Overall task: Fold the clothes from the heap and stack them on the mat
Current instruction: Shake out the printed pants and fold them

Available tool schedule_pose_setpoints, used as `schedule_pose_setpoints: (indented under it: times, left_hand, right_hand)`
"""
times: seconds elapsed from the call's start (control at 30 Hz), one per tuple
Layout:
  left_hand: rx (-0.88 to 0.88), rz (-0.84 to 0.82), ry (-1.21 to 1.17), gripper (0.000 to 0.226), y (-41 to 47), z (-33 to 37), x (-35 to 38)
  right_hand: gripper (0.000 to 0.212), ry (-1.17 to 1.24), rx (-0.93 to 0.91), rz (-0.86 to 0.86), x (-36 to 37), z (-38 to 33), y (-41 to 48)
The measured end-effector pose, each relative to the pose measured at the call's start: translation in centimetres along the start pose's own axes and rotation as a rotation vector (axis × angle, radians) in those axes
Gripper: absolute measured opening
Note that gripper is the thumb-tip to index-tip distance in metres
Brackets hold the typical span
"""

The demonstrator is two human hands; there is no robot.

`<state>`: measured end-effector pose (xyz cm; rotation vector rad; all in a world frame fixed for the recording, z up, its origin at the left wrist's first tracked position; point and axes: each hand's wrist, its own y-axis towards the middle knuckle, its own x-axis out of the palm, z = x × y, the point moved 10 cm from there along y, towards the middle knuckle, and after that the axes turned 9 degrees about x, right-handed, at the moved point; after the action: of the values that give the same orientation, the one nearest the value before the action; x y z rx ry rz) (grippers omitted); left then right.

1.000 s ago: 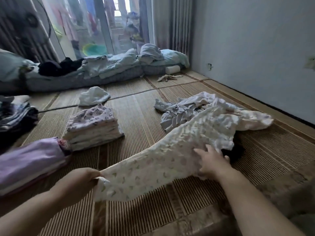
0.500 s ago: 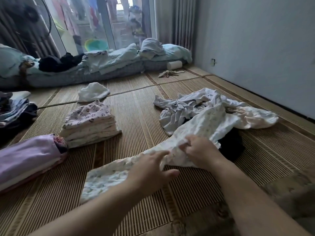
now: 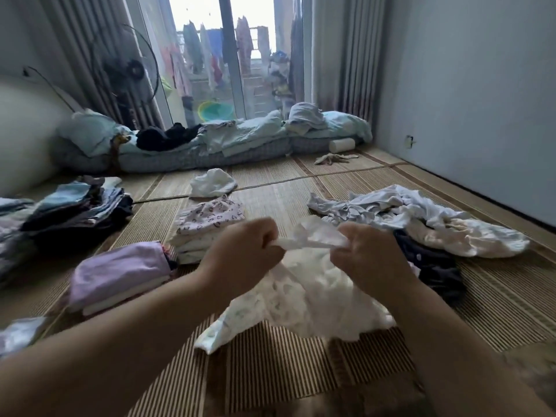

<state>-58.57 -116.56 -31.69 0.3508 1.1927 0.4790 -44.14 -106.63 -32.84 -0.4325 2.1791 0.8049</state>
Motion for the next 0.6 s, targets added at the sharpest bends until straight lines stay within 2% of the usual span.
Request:
schedule_pose_setpoints:
  times: [0.13, 0.27, 0.37, 0.53, 0.6]
  left_hand:
    - [0.021, 0.058, 0.213, 0.028, 1.4, -1.5, -6.7]
    - [-0.032, 0.059, 0.341, 0.019, 2.2, -4.4, -12.5]
    - [-0.039, 0.042, 0.416, 0.007, 2.3, -5.0, -15.9]
    - [-0.168, -0.17, 0.227, 0.009, 2.0, -5.9, -18.2]
    - [-0.203, -0.207, 0.115, 0.018, 1.4, -6.0, -18.9]
  right_hand:
    - [0.013, -0.137, 0.013, 0.106, -2.1, -2.4, 2.1]
    - [0.015, -0.211, 0.084, 0.025, -4.9, -4.2, 5.1]
    - [0.019, -0.106, 0.108, -0.023, -7.2, -7.1, 6.7]
    - [0.011, 0.167, 0.107, -0.12, -8.8, -12.6, 8.0]
    - [0.01, 0.199, 0.105, -0.14, -9.2, -14.2, 8.1]
